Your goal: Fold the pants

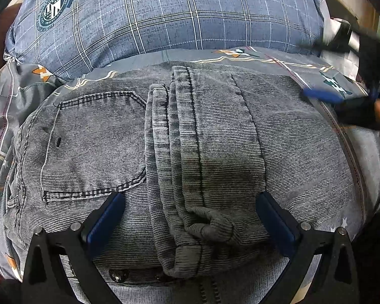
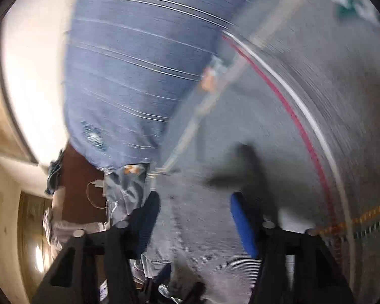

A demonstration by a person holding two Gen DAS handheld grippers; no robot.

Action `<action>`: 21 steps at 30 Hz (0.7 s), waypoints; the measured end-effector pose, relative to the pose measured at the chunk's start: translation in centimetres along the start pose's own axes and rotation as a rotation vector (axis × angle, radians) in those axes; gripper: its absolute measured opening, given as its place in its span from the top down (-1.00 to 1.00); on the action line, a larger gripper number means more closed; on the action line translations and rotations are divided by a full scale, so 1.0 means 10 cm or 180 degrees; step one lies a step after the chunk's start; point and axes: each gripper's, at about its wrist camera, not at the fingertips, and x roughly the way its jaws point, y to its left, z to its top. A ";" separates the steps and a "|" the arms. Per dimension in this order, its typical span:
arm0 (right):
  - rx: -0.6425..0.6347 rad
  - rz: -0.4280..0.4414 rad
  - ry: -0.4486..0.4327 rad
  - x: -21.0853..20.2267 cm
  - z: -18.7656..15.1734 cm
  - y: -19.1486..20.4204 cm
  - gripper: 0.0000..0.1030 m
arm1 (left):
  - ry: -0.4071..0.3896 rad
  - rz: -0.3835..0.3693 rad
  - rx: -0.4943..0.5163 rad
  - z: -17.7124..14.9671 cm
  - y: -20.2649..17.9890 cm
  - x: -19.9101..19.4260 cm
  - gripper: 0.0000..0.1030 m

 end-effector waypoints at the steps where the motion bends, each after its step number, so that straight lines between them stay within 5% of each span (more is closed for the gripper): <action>1: -0.0128 0.0081 0.0023 0.01 0.03 0.10 -0.30 | -0.0009 0.0000 0.0000 0.01 0.01 0.01 -1.00; 3: -0.0286 0.0021 -0.0056 0.10 0.11 0.16 -0.44 | -0.0042 -0.0012 -0.0009 -0.01 0.00 -0.01 -1.00; 5: -0.0174 -0.0370 -0.0126 0.24 0.20 -0.07 -0.54 | -0.0053 -0.0027 0.0001 -0.02 -0.01 -0.03 -1.00; 9: -0.0196 -0.0325 -0.0136 0.10 0.11 0.07 -0.55 | -0.0039 -0.0067 0.0011 0.02 0.02 -0.03 -1.00; 14: -0.0757 -0.0121 -0.0165 -0.41 -0.49 0.52 -0.55 | -0.0123 -0.0263 -0.0258 0.07 0.19 -0.18 -1.00; 18: -0.0617 -0.0256 0.0060 -0.42 -0.89 0.17 -0.55 | -0.0210 -0.0189 -0.0392 0.06 0.31 -0.32 -1.00; 20: -0.0384 -0.0534 0.0266 -0.29 -0.97 -0.15 -0.54 | -0.0010 -0.0129 -0.0404 0.04 0.33 -0.20 -1.00; 21: -0.0437 -0.0396 0.0115 -0.36 -0.98 -0.16 -0.55 | 0.0106 -0.0097 -0.0384 0.03 0.33 -0.11 -1.00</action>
